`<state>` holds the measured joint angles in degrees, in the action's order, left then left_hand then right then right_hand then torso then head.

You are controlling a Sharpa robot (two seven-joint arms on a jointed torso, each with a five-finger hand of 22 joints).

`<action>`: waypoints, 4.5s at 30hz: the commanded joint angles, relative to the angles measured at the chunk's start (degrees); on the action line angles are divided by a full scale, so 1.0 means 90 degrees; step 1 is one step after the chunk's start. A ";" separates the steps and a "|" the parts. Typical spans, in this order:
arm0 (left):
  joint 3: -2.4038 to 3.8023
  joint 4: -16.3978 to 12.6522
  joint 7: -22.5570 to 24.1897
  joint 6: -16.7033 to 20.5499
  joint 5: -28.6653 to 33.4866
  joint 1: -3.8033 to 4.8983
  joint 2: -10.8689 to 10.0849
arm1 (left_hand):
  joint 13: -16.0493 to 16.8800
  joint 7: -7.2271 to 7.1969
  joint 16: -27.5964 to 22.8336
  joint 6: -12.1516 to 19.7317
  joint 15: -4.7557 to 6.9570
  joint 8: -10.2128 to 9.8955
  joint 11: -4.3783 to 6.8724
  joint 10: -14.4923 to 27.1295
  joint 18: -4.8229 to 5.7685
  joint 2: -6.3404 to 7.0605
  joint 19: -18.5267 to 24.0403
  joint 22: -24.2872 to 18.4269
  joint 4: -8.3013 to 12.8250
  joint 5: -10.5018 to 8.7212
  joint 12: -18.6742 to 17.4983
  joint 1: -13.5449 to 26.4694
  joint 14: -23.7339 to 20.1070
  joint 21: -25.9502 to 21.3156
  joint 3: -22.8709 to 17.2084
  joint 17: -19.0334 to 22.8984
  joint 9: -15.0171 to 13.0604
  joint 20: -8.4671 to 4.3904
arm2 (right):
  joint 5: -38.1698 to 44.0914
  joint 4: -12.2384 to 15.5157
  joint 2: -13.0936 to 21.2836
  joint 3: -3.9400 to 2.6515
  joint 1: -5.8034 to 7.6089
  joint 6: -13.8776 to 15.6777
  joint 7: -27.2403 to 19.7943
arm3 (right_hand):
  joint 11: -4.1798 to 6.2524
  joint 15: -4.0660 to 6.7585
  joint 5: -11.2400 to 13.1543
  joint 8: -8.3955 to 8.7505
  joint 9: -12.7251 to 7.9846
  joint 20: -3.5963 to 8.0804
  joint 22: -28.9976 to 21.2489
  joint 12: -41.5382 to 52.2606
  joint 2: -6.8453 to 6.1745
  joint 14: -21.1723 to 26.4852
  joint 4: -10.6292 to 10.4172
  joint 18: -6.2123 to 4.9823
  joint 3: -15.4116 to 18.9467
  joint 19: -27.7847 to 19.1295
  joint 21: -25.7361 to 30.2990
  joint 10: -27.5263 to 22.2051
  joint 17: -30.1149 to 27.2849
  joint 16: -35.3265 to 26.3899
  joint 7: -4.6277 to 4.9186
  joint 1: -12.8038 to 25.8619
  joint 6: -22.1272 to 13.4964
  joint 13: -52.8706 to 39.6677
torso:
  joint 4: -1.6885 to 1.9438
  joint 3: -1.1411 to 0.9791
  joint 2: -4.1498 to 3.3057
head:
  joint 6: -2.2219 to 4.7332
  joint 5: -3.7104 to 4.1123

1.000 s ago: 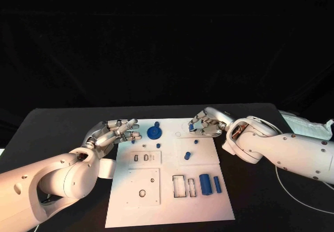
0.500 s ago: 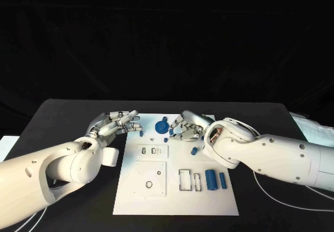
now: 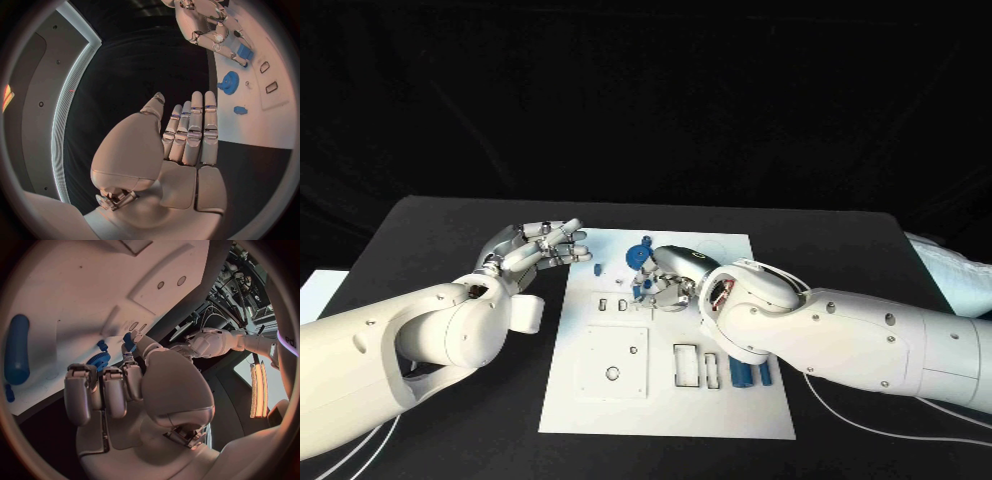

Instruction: Assemble the parts on the task board

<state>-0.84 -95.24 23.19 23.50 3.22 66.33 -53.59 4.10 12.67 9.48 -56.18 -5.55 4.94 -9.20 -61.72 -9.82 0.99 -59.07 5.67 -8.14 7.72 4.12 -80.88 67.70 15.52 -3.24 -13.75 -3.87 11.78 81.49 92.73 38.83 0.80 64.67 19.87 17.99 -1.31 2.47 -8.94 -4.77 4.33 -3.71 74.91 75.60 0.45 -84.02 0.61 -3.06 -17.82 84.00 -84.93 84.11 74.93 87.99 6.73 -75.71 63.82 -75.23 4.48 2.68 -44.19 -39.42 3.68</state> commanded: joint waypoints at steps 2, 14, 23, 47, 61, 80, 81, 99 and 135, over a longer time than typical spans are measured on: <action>0.0005 -0.0049 0.0096 -0.0135 0.0064 0.0007 -0.0006 | -0.0009 0.0015 -0.0031 0.0042 -0.0043 -0.0039 -0.0018 0.0048 -0.0070 -0.0033 -0.0012 -0.0007 0.0050 -0.0031 -0.0042 -0.0035 -0.0001 -0.0044 0.0000 -0.0009 -0.0001 0.0032 | 0.0307 0.0018 -0.0053 0.0005 -0.0028 -0.0196 0.0199 | 0.0000 0.0029 0.0003 -0.0009 0.0006 0.0038 0.0366 -0.0034 -0.0027 -0.0546 0.0006 0.0062 -0.0051 0.0064 0.0019 -0.0065 0.1100 -0.0026 -0.0063 0.0087 0.0087 -0.0644 | -0.0016 -0.0013 -0.0008 | -0.0010 -0.0024; 0.0005 -0.0106 0.0087 -0.0163 0.0066 0.0008 0.0005 | -0.0009 0.0015 -0.0031 0.0042 -0.0043 -0.0039 -0.0018 0.0048 -0.0070 -0.0033 -0.0012 -0.0007 0.0050 -0.0031 -0.0042 -0.0035 -0.0001 -0.0044 0.0000 -0.0009 -0.0001 0.0032 | 0.0432 -0.0040 -0.0140 0.0035 -0.0058 -0.0312 0.0291 | -0.0012 0.0020 -0.0005 0.0020 -0.0003 0.0032 0.0366 -0.0054 -0.0076 -0.0546 0.0005 0.0063 -0.0058 0.0065 0.0022 -0.0077 0.1098 -0.0028 -0.0048 0.0160 0.0059 -0.0635 | -0.0009 -0.0019 -0.0006 | -0.0061 -0.0032; 0.0005 -0.0105 0.0083 -0.0167 0.0067 0.0008 0.0013 | -0.0009 0.0017 -0.0039 0.0043 -0.0044 -0.0041 -0.0019 0.0050 -0.0069 -0.0035 -0.0009 -0.0010 0.0057 -0.0032 -0.0042 -0.0036 -0.0005 -0.0048 -0.0001 -0.0013 -0.0001 0.0032 | 0.0488 -0.0113 -0.0184 0.0062 -0.0081 -0.0368 0.0304 | -0.0019 0.0014 -0.0004 0.0039 -0.0009 0.0027 0.0357 -0.0076 -0.0114 -0.0545 0.0004 0.0061 -0.0058 0.0061 0.0027 -0.0088 0.1091 -0.0032 -0.0038 0.0207 0.0040 -0.0625 | -0.0008 -0.0018 -0.0006 | -0.0073 -0.0049; 0.0005 -0.0083 0.0069 -0.0170 0.0067 0.0007 0.0016 | -0.0009 0.0017 -0.0039 0.0043 -0.0044 -0.0041 -0.0019 0.0050 -0.0069 -0.0035 -0.0009 -0.0010 0.0057 -0.0032 -0.0042 -0.0036 -0.0005 -0.0048 -0.0001 -0.0013 -0.0001 0.0032 | 0.0586 -0.0072 -0.0176 0.0071 -0.0178 -0.0580 0.0283 | -0.0060 -0.0020 -0.0226 0.0109 -0.0031 -0.0004 0.0351 -0.0136 -0.0416 -0.0544 0.0037 0.0060 -0.0021 0.0062 0.0038 -0.0121 0.1083 -0.0041 0.0010 0.0418 -0.0050 -0.0600 | -0.0009 -0.0013 -0.0003 | -0.0102 -0.0078; 0.0005 -0.0085 0.0061 -0.0174 0.0068 0.0007 0.0011 | -0.0009 0.0019 -0.0047 0.0045 -0.0046 -0.0044 -0.0021 0.0054 -0.0069 -0.0040 -0.0007 -0.0013 0.0065 -0.0032 -0.0043 -0.0037 -0.0008 -0.0052 -0.0003 -0.0019 -0.0001 0.0033 | 0.0660 -0.0062 -0.0171 0.0071 -0.0180 -0.0074 0.0290 | -0.0207 -0.0142 -0.0156 0.0140 -0.0088 -0.0108 0.0225 -0.1421 -0.0777 -0.0518 -0.0071 0.0036 0.0343 -0.0004 0.0114 -0.0806 0.1001 -0.0093 0.0172 0.0648 -0.0830 0.0207 | -0.0008 -0.0014 -0.0006 | -0.0094 -0.0079; 0.0004 0.0023 -0.0415 -0.0314 -0.0477 0.0007 0.0039 | 0.0071 -0.0154 0.0355 -0.0210 0.0220 0.0047 0.0200 -0.0474 -0.0095 -0.0109 -0.0549 0.0122 0.0127 -0.0031 0.0144 -0.0020 0.0745 0.0266 -0.0056 -0.0352 -0.0034 -0.0196 | 0.0211 0.0835 0.0524 -0.0040 -0.0115 0.1200 -0.0885 | -0.0288 -0.0219 -0.0046 0.0110 -0.0059 -0.0192 0.0249 -0.1443 -0.0916 -0.0522 -0.0328 0.0039 0.0844 0.0008 0.0114 -0.0828 0.1037 -0.0094 0.0256 0.0491 -0.1226 0.0351 | -0.0027 -0.0041 0.0008 | -0.0053 -0.0113; 0.0004 0.0032 -0.0602 -0.0357 -0.0691 0.0007 0.0040 | 0.0094 -0.0255 0.0629 -0.0332 0.0348 0.0088 0.0303 -0.0671 -0.0079 -0.0116 -0.0860 0.0224 0.0106 -0.0026 0.0186 0.0014 0.1128 0.0480 -0.0076 -0.0544 -0.0049 -0.0334 | 0.0007 0.0922 0.0643 -0.0055 -0.0062 0.1176 -0.1109 | -0.0288 -0.0218 -0.0046 0.0108 -0.0058 -0.0192 0.0241 -0.1420 -0.0902 -0.0520 -0.0337 0.0038 0.0851 0.0004 0.0117 -0.0816 0.1028 -0.0099 0.0255 0.0474 -0.1222 0.0340 | -0.0029 -0.0040 0.0011 | -0.0050 -0.0116; 0.0001 0.0416 -0.6074 -0.2578 -0.5987 0.0730 0.0738 | 0.6095 -0.0962 0.8946 -0.0846 0.1092 0.1386 0.1099 -0.1879 0.0698 -0.0384 -0.2770 0.7138 -0.0932 -0.0553 0.6457 0.1395 0.2478 0.6941 0.1238 -0.8473 -0.0972 -0.1072 | -0.3430 0.0898 0.2244 -0.0094 0.0980 0.0830 -0.2022 | -0.0254 -0.0191 -0.0492 0.0068 -0.0044 -0.0171 0.0173 -0.1480 -0.0618 -0.0496 -0.0252 0.0023 0.0759 -0.0033 0.0158 -0.0881 0.0934 -0.0162 0.0230 0.0095 -0.1064 0.0446 | -0.0182 -0.0187 0.0191 | -0.0097 -0.0283; -0.0047 0.1517 -0.7367 -0.3885 -0.6753 0.0941 0.2168 | 0.7105 -0.1174 0.8946 -0.0115 0.1187 0.3042 0.1227 -0.1908 0.0865 -0.0662 -0.2993 0.8319 -0.0914 -0.0545 0.7354 0.1503 0.2478 0.7698 0.2148 -0.8473 -0.2839 -0.1179 | -0.3377 0.0660 0.2186 -0.0074 0.1015 0.0549 -0.1702 | -0.0252 -0.0189 -0.0521 0.0060 -0.0041 -0.0168 0.0126 -0.1532 -0.0632 -0.0481 -0.0275 0.0013 0.0797 -0.0054 0.0181 -0.0908 0.0870 -0.0199 0.0224 0.0144 -0.1030 0.0494 | -0.0209 -0.0205 0.0185 | -0.0314 -0.0291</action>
<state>-1.27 -81.73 -39.67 -8.41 -57.11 74.71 -34.30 68.09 2.11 89.83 -57.70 4.62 32.06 1.69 -79.16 -3.12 -4.96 -83.84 74.94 -16.43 2.82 70.56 -66.92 83.99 84.70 15.80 -74.92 -29.35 1.54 50.88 98.72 58.60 0.13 73.81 25.97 2.36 -3.66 0.82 -13.30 -3.96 3.88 -5.05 74.93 62.00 -5.23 -84.02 -1.81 -3.05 -10.93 83.89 -83.65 76.22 74.90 86.44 8.84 -74.45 54.20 -70.84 2.60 0.82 -42.53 -42.06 1.05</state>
